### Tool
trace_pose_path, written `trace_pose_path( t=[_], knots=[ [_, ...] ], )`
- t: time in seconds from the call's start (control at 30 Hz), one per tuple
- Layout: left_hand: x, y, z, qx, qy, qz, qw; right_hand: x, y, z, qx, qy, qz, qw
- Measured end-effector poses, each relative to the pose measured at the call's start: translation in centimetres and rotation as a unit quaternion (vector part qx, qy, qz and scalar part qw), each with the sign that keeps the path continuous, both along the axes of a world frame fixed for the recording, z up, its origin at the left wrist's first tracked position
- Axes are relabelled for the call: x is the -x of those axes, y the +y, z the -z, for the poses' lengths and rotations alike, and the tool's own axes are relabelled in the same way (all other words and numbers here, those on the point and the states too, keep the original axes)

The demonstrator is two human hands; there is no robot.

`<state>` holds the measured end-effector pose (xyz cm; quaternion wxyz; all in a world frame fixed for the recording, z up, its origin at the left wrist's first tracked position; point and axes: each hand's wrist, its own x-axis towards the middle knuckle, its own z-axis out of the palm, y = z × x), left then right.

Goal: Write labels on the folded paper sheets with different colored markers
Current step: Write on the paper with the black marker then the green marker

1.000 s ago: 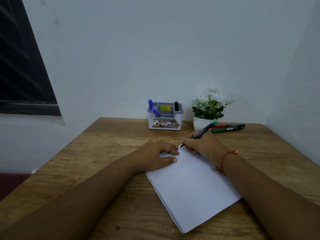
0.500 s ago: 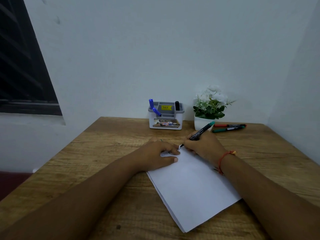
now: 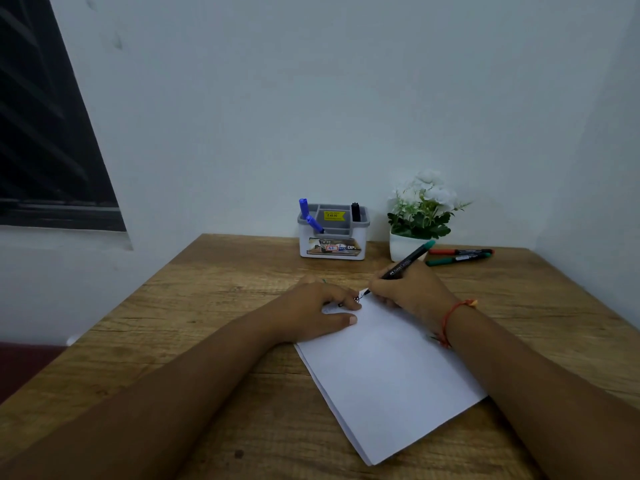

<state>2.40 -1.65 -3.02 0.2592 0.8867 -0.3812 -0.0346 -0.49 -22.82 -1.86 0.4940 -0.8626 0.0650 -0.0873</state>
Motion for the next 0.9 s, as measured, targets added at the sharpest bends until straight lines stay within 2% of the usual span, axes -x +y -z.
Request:
trace_pose_path(
  t=[0.27, 0.9],
  knots=[
    [-0.04, -0.01, 0.09, 0.010, 0.001, 0.004, 1.000, -0.16, 0.41, 0.09, 0.088, -0.009, 0.021, 0.996],
    [-0.34, 0.03, 0.38, -0.001, 0.002, -0.003, 1.000, 0.31, 0.78, -0.20, 0.097, -0.019, 0.043, 0.994]
  ],
)
